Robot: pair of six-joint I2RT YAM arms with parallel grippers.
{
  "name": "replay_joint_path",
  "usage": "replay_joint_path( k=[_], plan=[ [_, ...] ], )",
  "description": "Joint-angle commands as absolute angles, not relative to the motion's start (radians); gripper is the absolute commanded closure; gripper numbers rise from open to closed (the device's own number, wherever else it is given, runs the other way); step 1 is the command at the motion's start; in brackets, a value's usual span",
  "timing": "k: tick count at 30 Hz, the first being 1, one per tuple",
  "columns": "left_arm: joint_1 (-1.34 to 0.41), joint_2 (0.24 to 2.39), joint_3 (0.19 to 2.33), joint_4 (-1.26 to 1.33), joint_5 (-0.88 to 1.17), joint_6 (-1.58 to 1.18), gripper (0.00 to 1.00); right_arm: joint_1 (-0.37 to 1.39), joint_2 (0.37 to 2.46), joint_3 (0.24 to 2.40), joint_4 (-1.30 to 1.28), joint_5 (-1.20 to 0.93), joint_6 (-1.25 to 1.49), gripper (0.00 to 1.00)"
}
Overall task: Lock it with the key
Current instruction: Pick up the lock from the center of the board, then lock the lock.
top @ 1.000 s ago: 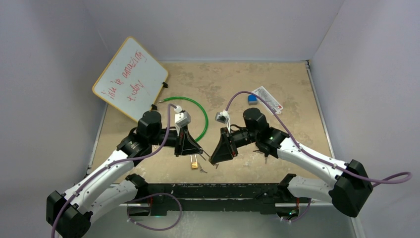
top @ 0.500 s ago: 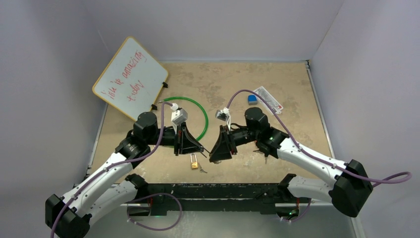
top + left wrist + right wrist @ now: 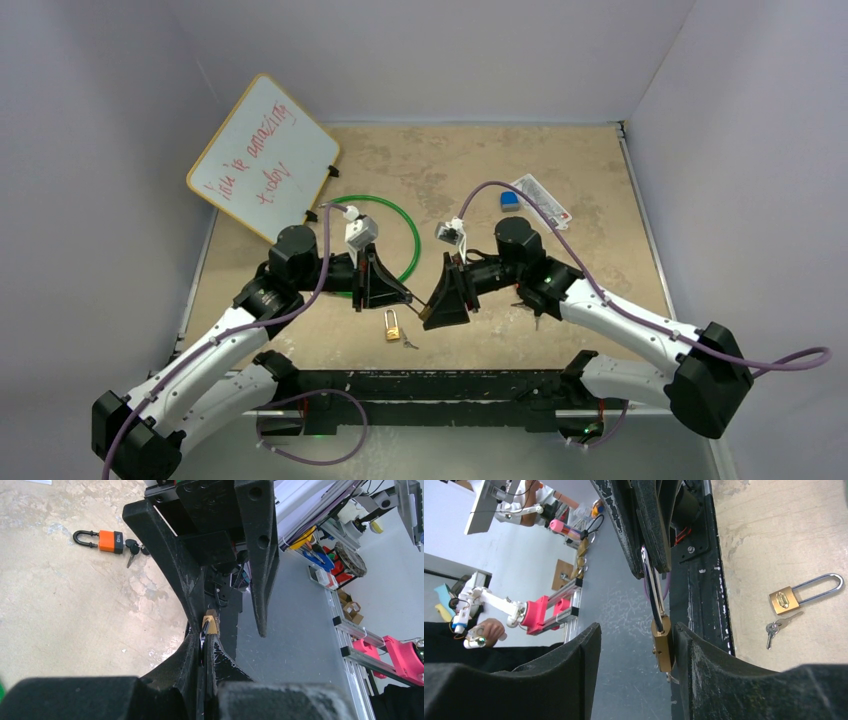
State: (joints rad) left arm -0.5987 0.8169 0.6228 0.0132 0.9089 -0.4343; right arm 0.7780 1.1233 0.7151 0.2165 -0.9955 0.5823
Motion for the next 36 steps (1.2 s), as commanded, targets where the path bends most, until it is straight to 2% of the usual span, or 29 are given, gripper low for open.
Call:
replay_joint_path(
  k=[1,4,7,12,18,22,25,26,27,30,36],
  plan=[
    [-0.601,0.804,0.632,0.051,0.892,-0.423,1.0,0.78,1.078,0.714,0.223,-1.04,0.572,0.44],
    [-0.601,0.807,0.633,0.057,0.89,-0.429,1.0,0.779,1.082,0.716,0.22,-1.026,0.57,0.51],
    [-0.601,0.811,0.635,0.061,0.877,-0.432,1.0,0.781,1.092,0.724,0.196,-1.011,0.553,0.67],
    [-0.601,0.811,0.662,0.012,0.845,-0.405,1.0,0.781,1.081,0.723,0.137,-0.984,0.514,0.68],
    [-0.601,0.804,0.654,0.018,0.831,-0.428,1.0,0.779,1.053,0.688,0.182,-0.98,0.549,0.63],
    [-0.601,0.796,0.631,0.068,0.835,-0.465,1.0,0.78,1.054,0.679,0.236,-0.984,0.584,0.71],
    [-0.601,0.799,0.624,0.08,0.835,-0.476,1.0,0.78,1.055,0.675,0.241,-0.994,0.589,0.7],
    [-0.601,0.8,0.624,0.082,0.835,-0.479,1.0,0.779,1.053,0.672,0.242,-0.991,0.588,0.73],
    [-0.601,0.802,0.625,0.083,0.835,-0.481,1.0,0.78,1.053,0.672,0.243,-0.987,0.586,0.82],
    [-0.601,0.8,0.626,0.081,0.822,-0.492,1.0,0.78,1.057,0.679,0.2,-0.958,0.554,0.99],
    [-0.601,0.839,0.633,0.059,0.798,-0.542,1.0,0.78,1.086,0.692,0.164,-0.879,0.529,1.0]
  ],
)
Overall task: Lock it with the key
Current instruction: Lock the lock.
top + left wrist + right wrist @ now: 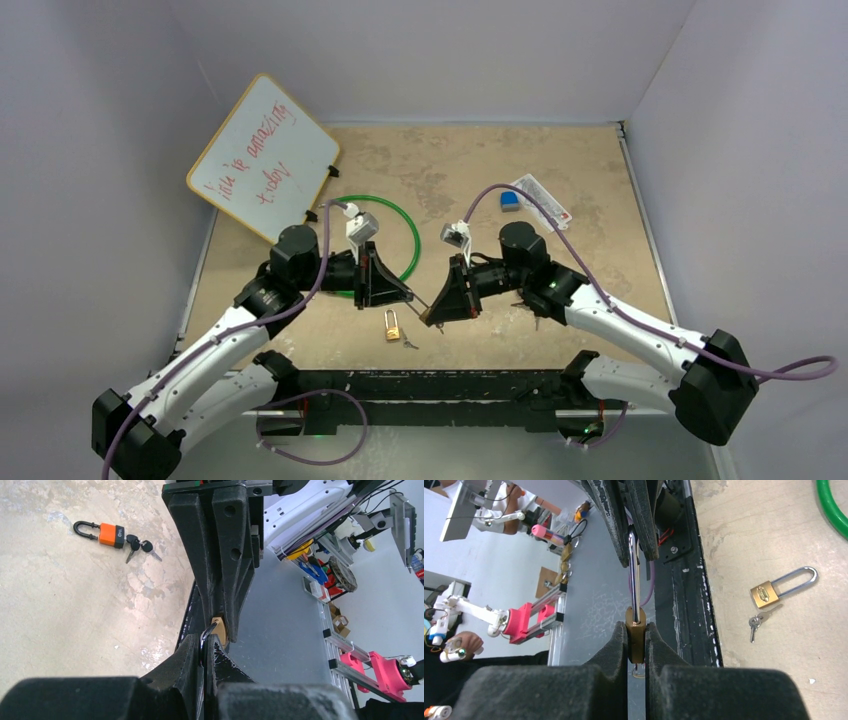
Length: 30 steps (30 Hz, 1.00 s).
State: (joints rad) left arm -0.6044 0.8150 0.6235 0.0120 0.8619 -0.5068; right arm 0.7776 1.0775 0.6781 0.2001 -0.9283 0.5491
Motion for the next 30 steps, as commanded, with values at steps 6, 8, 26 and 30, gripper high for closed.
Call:
replay_joint_path(
  k=[6,8,26,30],
  plan=[
    [-0.601,0.865,0.642,0.031,0.782,-0.552,1.0,0.779,1.118,0.729,0.125,-0.834,0.476,1.0],
    [-0.601,0.873,0.649,0.021,0.782,-0.542,1.0,0.78,1.125,0.735,0.139,-0.828,0.485,1.0],
    [-0.6,0.831,0.515,0.157,0.823,-0.618,1.0,0.776,1.171,0.59,0.777,-0.763,0.924,1.0],
    [-0.601,0.836,0.509,0.166,0.821,-0.641,1.0,0.777,1.183,0.61,0.738,-0.728,0.89,1.0]
  ],
)
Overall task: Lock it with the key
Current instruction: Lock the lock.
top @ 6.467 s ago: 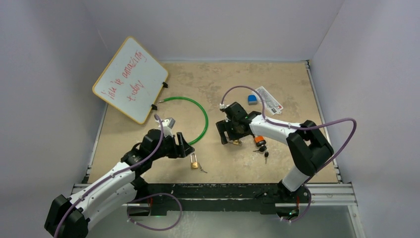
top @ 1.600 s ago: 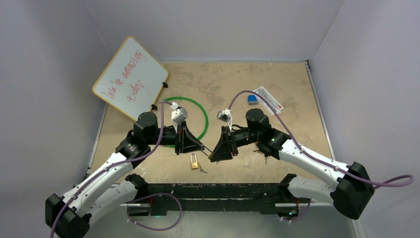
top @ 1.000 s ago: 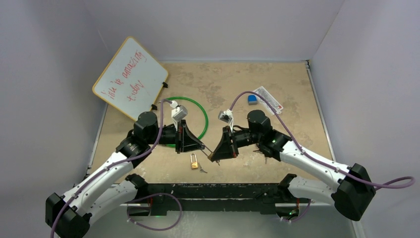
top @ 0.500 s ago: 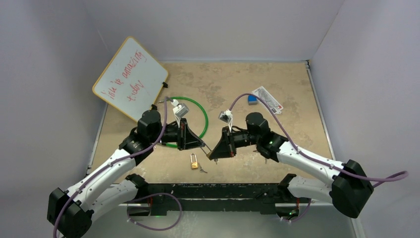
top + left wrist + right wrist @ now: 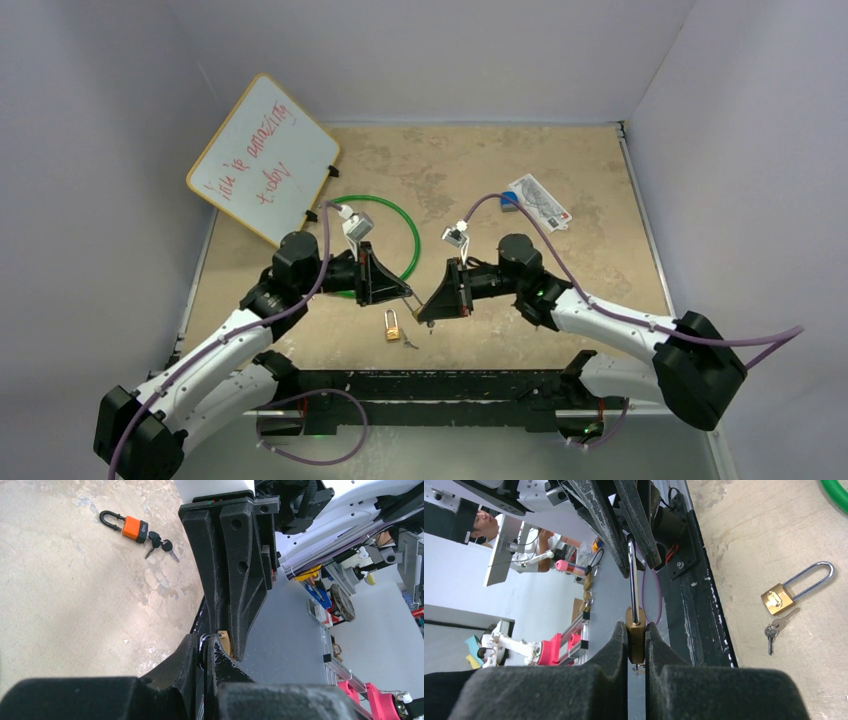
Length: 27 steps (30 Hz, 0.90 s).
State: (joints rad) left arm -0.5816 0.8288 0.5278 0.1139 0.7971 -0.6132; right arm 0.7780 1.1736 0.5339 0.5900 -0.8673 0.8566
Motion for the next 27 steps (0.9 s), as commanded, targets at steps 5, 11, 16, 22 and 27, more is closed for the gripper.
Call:
replay_joint_path(
  k=[5,11,16,22,27],
  plan=[
    [-0.601,0.827,0.454,0.206,0.793,-0.68,1.0,0.777,1.21,0.658,0.72,-0.718,0.866,1.0],
    [-0.602,0.801,0.4,0.237,0.776,-0.704,1.0,0.777,1.23,0.672,0.751,-0.664,0.902,1.0],
    [-0.603,0.818,0.342,0.325,0.768,-0.757,1.0,0.776,1.244,0.681,0.747,-0.628,0.92,1.0],
    [-0.603,0.831,0.243,0.538,0.766,-0.892,1.0,0.776,1.258,0.678,0.797,-0.624,0.97,1.0],
    [-0.601,0.805,0.173,0.622,0.751,-0.955,1.0,0.774,1.276,0.678,0.832,-0.584,1.018,1.0]
  ],
)
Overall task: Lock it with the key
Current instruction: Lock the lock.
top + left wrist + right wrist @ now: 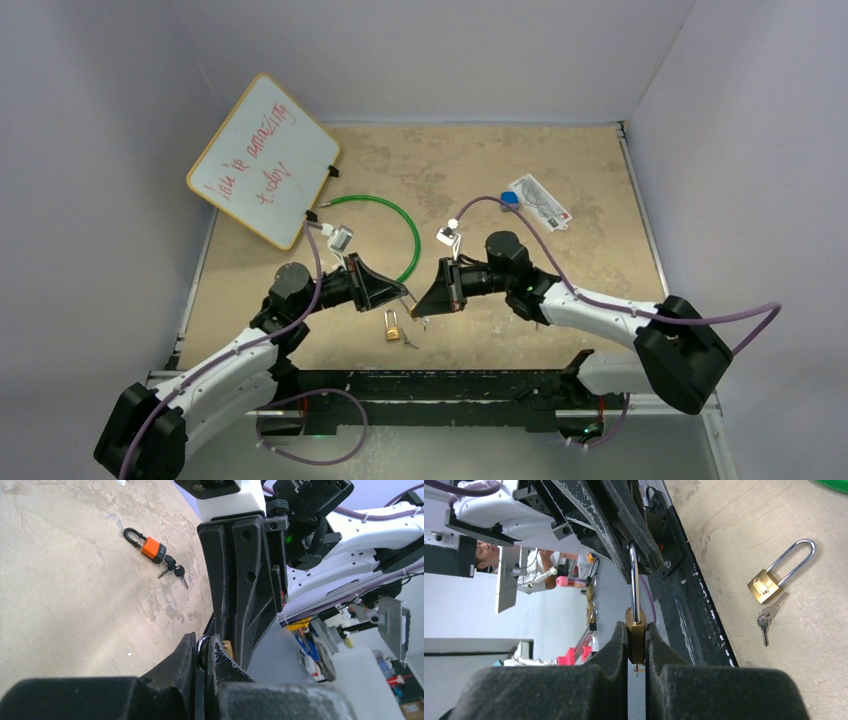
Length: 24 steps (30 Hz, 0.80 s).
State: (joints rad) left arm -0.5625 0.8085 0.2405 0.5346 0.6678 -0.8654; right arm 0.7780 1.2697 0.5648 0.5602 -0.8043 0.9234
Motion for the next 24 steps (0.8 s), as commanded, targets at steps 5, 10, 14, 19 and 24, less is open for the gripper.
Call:
replay_joint_path(
  k=[5,10,14,19,24],
  plan=[
    [-0.602,0.789,0.14,0.658,0.733,-0.976,1.0,0.773,1.301,0.699,0.772,-0.564,0.97,1.0],
    [-0.603,0.758,0.187,0.599,0.614,-0.956,0.88,0.774,1.298,0.677,0.748,-0.593,0.953,1.0],
    [-0.601,0.697,0.203,0.573,0.472,-0.97,0.63,0.774,1.264,0.626,0.751,-0.611,0.958,1.0],
    [-0.601,0.668,0.146,0.742,0.362,-1.068,0.54,0.776,1.217,0.566,0.785,-0.627,0.989,1.0],
    [-0.6,0.714,0.052,1.02,0.297,-1.172,0.47,0.776,1.193,0.545,0.811,-0.645,1.013,1.0]
  ],
)
